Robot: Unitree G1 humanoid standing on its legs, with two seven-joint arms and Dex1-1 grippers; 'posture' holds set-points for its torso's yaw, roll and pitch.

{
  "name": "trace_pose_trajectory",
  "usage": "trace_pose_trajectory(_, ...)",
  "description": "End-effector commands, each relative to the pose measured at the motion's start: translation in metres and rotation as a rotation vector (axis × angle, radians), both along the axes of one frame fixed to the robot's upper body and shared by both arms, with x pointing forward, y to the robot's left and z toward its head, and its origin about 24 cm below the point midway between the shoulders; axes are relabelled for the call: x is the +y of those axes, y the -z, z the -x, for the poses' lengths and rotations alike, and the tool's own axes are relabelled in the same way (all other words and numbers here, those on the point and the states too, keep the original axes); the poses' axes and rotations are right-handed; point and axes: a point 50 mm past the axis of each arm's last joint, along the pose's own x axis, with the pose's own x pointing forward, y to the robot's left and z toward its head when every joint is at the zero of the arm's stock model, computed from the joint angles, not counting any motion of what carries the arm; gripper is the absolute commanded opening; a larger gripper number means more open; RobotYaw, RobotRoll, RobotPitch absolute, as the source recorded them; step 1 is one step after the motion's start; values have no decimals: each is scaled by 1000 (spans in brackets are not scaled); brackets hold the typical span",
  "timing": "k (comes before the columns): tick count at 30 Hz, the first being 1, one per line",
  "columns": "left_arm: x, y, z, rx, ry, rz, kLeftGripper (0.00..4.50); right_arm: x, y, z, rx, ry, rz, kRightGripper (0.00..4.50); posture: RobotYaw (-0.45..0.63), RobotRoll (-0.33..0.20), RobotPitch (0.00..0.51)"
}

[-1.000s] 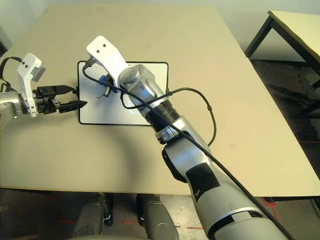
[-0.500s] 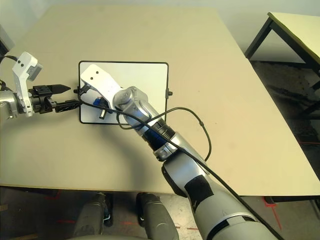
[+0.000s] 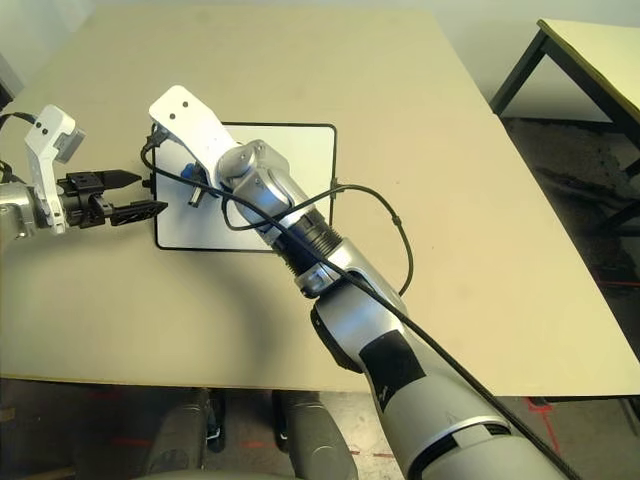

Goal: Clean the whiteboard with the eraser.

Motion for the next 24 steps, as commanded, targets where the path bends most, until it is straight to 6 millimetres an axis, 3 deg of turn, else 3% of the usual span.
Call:
trace_pose_trajectory(1, 1, 5, 2, 21, 2, 7, 4500, -3, 28, 3, 75, 8, 64, 617, 52, 0, 165)
trace_pose_trajectory(6, 1, 5, 2, 24, 3, 8, 4500, -6, 35, -3, 83, 25, 84, 617, 50, 0, 169)
trace_pose_trajectory(24, 1, 9, 1, 30, 2, 14, 4500, -19, 0, -31, 13, 106, 86, 616, 42, 0, 167)
